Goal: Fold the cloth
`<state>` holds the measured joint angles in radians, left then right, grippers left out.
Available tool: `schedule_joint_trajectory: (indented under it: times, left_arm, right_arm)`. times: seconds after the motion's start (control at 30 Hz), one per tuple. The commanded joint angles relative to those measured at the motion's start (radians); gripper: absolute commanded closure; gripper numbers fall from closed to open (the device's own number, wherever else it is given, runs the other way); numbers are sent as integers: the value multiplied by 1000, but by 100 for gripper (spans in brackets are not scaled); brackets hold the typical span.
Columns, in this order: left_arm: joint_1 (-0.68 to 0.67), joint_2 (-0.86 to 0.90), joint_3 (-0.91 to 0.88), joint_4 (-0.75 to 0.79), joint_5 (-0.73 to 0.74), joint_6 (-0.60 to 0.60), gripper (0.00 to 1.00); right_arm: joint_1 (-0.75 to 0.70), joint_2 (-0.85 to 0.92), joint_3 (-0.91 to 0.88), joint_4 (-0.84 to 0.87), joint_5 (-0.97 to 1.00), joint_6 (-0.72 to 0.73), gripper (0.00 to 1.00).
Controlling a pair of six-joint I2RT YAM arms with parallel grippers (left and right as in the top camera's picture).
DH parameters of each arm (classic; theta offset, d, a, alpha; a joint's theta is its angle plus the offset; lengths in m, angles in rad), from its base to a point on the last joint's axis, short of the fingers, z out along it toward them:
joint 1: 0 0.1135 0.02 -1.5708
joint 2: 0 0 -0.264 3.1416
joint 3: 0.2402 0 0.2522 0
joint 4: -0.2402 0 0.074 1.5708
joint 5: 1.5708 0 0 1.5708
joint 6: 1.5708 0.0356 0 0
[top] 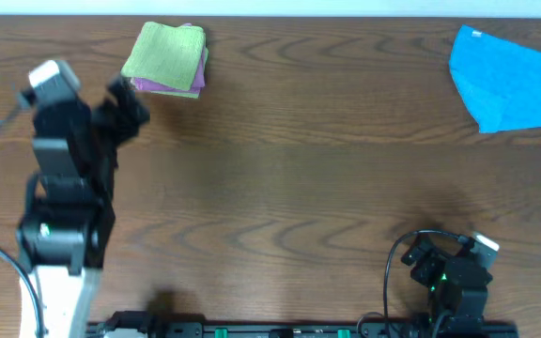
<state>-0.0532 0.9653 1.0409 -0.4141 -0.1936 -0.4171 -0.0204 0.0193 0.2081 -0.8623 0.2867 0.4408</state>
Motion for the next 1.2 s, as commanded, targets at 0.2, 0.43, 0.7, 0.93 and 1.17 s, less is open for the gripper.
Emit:
schedule_joint_trajectory:
  times: [0.2, 0.43, 0.7, 0.93, 1.17]
  left_arm:
    - [1, -298, -281, -53, -46, 36, 5]
    - [1, -421, -354, -147, -58, 40, 5]
    - [1, -509, -443, -214, 150, 371, 5]
    - [1, -611, -566, -254, 169, 373, 5]
    - [1, -700, -644, -270, 169, 373, 5]
  right_arm:
    - [-5, -6, -9, -4, 8, 11, 1]
    - [-5, -6, -9, -4, 8, 11, 1]
    - [-5, -6, -9, -3, 8, 11, 1]
    - [-5, -6, -9, -4, 8, 11, 1]
    - [-5, -6, -9, -3, 8, 11, 1]
